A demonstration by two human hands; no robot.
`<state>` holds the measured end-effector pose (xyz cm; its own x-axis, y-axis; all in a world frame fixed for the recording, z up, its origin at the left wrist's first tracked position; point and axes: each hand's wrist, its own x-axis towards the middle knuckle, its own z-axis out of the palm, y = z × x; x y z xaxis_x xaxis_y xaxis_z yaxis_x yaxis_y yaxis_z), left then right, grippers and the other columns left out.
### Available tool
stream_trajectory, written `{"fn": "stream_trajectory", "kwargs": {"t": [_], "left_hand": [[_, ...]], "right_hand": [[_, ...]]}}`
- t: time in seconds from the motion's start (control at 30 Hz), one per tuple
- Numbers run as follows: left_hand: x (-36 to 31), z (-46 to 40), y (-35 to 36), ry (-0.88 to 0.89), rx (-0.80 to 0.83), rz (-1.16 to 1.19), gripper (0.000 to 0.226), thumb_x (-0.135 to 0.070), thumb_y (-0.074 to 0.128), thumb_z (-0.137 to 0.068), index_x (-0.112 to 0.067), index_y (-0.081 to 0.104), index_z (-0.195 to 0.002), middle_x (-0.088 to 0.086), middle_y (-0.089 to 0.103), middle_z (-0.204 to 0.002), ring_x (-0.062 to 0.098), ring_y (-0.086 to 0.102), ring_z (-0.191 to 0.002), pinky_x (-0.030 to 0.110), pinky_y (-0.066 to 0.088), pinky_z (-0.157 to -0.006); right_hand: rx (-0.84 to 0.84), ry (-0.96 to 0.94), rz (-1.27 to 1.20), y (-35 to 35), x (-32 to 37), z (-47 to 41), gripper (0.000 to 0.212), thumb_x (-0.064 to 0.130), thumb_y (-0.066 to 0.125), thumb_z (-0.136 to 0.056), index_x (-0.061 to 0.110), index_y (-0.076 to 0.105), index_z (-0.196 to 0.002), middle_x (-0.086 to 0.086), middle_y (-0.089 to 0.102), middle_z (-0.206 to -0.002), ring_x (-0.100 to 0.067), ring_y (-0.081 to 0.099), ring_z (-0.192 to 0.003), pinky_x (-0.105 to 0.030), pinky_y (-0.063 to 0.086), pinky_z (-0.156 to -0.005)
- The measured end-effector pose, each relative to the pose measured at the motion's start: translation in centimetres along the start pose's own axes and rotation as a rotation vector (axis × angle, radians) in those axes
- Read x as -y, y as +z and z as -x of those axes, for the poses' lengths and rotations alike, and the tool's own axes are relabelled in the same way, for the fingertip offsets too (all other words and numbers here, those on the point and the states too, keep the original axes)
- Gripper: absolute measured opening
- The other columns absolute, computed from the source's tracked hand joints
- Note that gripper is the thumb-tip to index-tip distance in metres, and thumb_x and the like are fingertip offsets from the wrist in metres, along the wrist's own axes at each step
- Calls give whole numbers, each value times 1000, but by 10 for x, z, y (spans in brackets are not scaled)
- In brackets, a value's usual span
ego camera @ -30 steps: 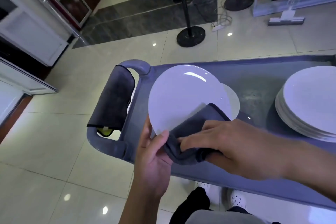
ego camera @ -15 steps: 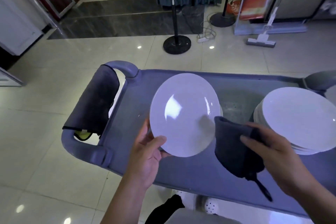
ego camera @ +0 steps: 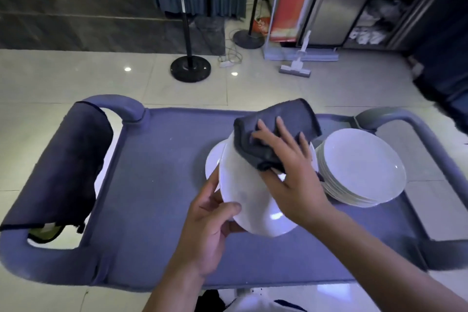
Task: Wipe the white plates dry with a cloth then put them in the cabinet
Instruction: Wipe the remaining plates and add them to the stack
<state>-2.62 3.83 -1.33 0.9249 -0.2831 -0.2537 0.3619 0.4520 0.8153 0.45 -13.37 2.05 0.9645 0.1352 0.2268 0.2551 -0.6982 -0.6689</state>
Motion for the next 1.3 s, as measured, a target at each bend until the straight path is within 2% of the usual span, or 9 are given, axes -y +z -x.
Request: {"fn": "stream_trajectory", "kwargs": {"t": [0.27, 0.57, 0.67, 0.77, 0.87, 0.97, 1.07, 1.13, 1.3], "left_hand": [[-2, -12, -28, -40, 92, 58, 64, 3, 52, -75, -31, 70, -125, 14, 75, -109, 30, 73, -89, 47, 59, -66], [-11, -47, -68, -43, 40, 84, 60, 4, 56, -69, -30, 74, -115, 7, 73, -108, 24, 66, -92, 38, 58, -66], [-8, -55, -72, -78, 21, 45, 68, 4, 57, -69, -31, 69, -127, 5, 72, -120, 21, 65, -101, 38, 57, -63], [-8, -57, -76, -114, 31, 9, 73, 2, 56, -71, -30, 63, -136, 4, 69, -125, 22, 64, -105, 41, 58, -67], [-9, -57, -80, -129, 65, 0, 70, 1, 57, -72, -32, 65, -133, 2, 70, -122, 21, 66, -104, 43, 59, -70], [-8, -58, -80, -162, 83, -12, 72, 1, 56, -71, -35, 65, -133, 2, 71, -122, 19, 66, -103, 38, 58, -66], [-4, -56, -77, -215, 95, -10, 74, 1, 59, -69, -37, 66, -132, 2, 74, -117, 21, 68, -99, 41, 60, -62], [-4, -52, -72, -221, 157, -18, 69, -2, 65, -68, -39, 70, -125, 3, 76, -115, 22, 71, -96, 45, 61, -64], [-12, -44, -77, -224, 202, 8, 63, -1, 50, -78, -41, 71, -122, 6, 75, -114, 23, 73, -98, 47, 59, -65]], "right_hand": [[191, 34, 44, 33, -5, 45, 70, 30, 45, -84, 59, 31, -146, 36, 18, -159, -5, 3, -154, -49, -3, -123], [216, 86, 223, 53, -24, 90, 61, 35, 52, -94, 55, 34, -148, 29, 28, -159, -8, 15, -153, -34, 5, -123], [7, 392, -161, 58, -23, 91, 52, 9, 59, -98, 51, 60, -129, 28, 57, -138, 0, 43, -139, -22, 34, -112], [-357, 880, -616, 48, -19, 86, 18, 14, 57, -101, 21, 73, -95, -7, 71, -78, -22, 67, -68, -42, 48, -68], [-573, 1098, -907, 34, -13, 84, 19, 35, 57, -97, 21, 69, -102, -7, 77, -95, -23, 73, -86, -49, 55, -80], [-574, 835, -587, 34, 4, 72, 14, 30, 64, -92, 25, 72, -102, -6, 73, -88, -21, 64, -80, -50, 52, -77], [-320, 374, -244, 48, 19, 53, 55, 12, 61, -91, 43, 57, -136, 18, 53, -146, -5, 47, -135, -26, 37, -108], [-78, 191, -38, 66, 18, 38, 63, 22, 55, -93, 56, 40, -144, 27, 24, -161, -4, 15, -153, -44, 15, -121], [90, 118, 120, 92, 14, 12, 59, 29, 42, -95, 44, 35, -151, 23, 13, -164, -7, 2, -155, -43, -13, -120]]}}
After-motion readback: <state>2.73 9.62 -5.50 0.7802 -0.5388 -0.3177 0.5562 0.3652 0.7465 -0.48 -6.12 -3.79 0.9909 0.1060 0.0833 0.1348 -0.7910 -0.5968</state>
